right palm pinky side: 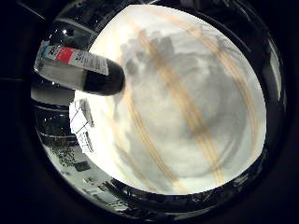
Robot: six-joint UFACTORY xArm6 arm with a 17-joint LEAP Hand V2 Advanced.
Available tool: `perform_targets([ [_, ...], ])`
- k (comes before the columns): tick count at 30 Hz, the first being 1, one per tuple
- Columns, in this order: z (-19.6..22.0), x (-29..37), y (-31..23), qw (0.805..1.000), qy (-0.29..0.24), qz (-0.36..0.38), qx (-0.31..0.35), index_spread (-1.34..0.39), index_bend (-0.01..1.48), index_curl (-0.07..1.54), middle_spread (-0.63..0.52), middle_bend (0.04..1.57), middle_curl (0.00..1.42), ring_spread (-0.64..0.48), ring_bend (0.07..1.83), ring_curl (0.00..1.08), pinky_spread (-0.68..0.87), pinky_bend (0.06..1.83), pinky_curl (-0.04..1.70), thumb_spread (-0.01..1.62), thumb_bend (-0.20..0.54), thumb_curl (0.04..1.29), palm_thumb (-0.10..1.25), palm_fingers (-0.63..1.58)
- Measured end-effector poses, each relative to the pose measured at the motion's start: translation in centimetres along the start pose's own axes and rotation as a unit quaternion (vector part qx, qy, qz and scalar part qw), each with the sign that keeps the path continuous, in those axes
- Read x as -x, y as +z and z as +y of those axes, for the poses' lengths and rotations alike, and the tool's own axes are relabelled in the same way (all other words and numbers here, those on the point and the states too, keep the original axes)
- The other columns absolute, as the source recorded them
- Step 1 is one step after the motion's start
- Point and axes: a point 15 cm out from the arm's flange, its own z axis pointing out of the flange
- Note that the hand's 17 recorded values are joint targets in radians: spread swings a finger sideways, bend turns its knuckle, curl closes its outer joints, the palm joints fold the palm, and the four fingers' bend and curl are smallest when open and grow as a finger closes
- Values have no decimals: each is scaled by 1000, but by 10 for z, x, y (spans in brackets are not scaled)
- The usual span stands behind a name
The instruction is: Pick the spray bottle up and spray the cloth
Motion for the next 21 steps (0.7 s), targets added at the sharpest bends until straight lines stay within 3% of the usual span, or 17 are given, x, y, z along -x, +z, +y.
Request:
perform_targets([
  [4,-7,5,12,1000,5,-9,-6,-120,159,262,176,297,348,213,457,264,396,474,277,924,-23,310,472,168],
  [9,-21,11,28,999,5,-26,-25,-163,175,289,58,424,387,117,599,290,265,441,250,943,-13,327,602,486],
  [15,-32,19,45,999,-2,-41,-36,-297,214,351,-103,568,452,-108,835,351,-13,679,254,949,-8,356,782,992],
  [17,-31,23,49,998,0,-50,-34,-328,276,400,-131,624,479,-145,886,378,-122,722,260,954,-5,368,845,1123],
  [21,-30,37,54,996,-3,-79,-32,-337,581,546,-134,836,545,-172,1006,426,-329,807,271,959,-10,394,952,1349],
])
